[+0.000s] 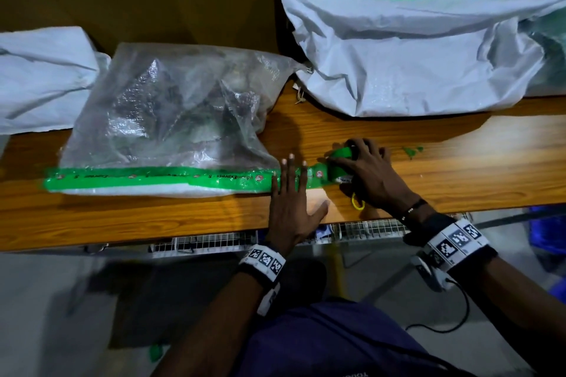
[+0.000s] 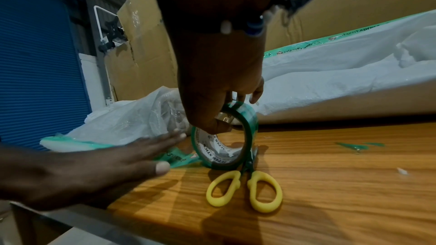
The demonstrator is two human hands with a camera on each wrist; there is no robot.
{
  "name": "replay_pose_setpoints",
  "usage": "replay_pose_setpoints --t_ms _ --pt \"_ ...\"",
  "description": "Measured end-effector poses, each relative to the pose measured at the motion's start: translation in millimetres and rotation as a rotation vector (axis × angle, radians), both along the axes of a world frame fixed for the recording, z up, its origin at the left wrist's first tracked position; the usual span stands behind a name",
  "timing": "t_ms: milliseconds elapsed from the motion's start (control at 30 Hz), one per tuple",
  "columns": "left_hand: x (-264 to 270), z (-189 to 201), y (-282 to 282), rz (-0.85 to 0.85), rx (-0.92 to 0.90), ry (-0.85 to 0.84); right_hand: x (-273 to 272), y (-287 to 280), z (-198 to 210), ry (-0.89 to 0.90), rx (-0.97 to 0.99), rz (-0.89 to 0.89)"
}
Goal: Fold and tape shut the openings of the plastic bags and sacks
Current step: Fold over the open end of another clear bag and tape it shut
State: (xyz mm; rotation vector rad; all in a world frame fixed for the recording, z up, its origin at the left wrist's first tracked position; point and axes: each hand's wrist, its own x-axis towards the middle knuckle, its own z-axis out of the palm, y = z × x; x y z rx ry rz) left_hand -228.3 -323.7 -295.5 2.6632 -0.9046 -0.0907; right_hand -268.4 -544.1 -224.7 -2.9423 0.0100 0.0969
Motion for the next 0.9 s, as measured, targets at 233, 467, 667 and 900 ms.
replay_pose_setpoints --t_ms 233,467,667,900 --pt "22.9 -10.4 87.3 0.020 -0.040 -0.117 2.2 37.4 14.3 -0.114 0.144 0.032" --pt "80.6 -5.6 122.1 -0.064 -0.127 -0.112 49.2 120.0 -13.5 -0.037 0.514 -0.044" --pt "115.3 -16.6 127.0 -0.198 -0.169 0.050 69.6 169.2 -56.4 0.014 0.435 -0.119" --pt "133.4 -20.1 172.9 -0.309 -0.180 0.053 57.3 189.0 -68.4 -0.139 0.344 -0.249"
